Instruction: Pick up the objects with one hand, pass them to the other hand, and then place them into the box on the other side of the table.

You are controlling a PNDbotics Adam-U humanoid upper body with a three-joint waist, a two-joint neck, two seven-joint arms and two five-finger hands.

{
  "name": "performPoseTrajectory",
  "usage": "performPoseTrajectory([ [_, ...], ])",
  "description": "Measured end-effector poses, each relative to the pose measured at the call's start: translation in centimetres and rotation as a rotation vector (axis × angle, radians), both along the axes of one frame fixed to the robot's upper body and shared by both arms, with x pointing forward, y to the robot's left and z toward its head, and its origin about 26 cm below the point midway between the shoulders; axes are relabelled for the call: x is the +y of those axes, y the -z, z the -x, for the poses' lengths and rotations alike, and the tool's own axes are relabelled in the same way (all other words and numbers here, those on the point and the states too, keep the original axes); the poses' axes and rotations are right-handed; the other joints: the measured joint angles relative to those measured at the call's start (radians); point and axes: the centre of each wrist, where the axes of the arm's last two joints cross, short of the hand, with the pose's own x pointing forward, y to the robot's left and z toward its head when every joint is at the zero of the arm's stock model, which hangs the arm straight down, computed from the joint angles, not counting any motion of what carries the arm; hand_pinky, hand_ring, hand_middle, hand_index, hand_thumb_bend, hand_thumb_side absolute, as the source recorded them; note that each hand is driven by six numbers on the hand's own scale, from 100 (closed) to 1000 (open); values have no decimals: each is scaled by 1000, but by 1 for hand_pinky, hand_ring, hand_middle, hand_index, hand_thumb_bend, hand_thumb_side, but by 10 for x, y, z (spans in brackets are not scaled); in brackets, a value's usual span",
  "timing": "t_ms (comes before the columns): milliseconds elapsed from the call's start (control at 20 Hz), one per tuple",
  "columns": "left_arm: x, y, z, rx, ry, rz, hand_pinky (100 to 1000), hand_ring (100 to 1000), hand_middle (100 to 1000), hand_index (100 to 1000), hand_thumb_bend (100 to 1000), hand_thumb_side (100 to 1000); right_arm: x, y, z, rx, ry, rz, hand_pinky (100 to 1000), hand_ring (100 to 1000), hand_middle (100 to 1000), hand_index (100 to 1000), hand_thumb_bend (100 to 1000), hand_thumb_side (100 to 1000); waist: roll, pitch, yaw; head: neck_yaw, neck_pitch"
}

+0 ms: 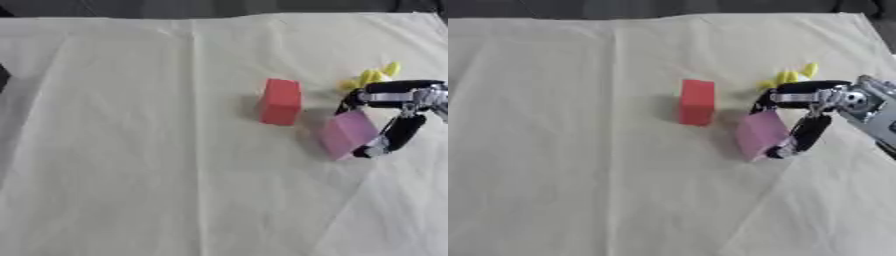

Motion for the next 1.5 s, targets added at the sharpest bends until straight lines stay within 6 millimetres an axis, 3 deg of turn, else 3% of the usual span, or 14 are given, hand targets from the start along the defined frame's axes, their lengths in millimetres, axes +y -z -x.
performPoseTrajectory([
  [250,0,0,0,-3,3,0,692,729,770,744,157,817,6,-9,2,-82,33,-52,842,571,328,438,352,100,0,0,-13,4,0],
  [500,-1,-14,3,-63,8,2,696,734,776,750,161,751,23,-36,7,-253,46,-179,796,534,324,454,326,100,0,-3,-30,15,2],
  [700,0,-50,8,-170,20,-62,705,741,782,755,162,630,43,-54,9,-412,66,-317,686,507,329,466,295,100,4,-31,-30,18,12],
  [900,1,-103,20,-289,49,-209,721,753,790,765,180,497,61,-63,4,-518,92,-439,653,497,332,472,227,100,34,-50,-32,26,29],
  [950,0,-115,23,-308,60,-258,723,755,785,765,181,492,65,-64,2,-527,97,-468,652,497,336,476,300,100,39,-54,-33,26,33],
  [1000,-2,-127,27,-326,71,-310,725,756,792,769,190,461,70,-65,0,-533,98,-494,653,498,336,477,214,100,44,-61,-33,26,38],
  [1150,-6,-154,34,-335,93,-469,729,757,792,771,200,434,83,-66,-7,-541,98,-545,654,498,337,478,204,100,51,-79,-30,26,49],
  [1200,-7,-160,36,-328,97,-508,742,738,792,771,200,434,85,-65,-9,-538,99,-553,651,495,336,480,603,100,53,-79,-29,26,54],
  [1250,-10,-164,37,-325,113,-540,745,770,800,789,226,396,88,-64,-11,-532,103,-562,653,495,337,480,155,100,56,-79,-29,27,56],
  [1500,-33,-188,33,-213,185,-841,756,777,806,800,257,376,108,-55,-30,-481,122,-626,656,493,336,479,144,100,74,-88,-19,26,63],
])
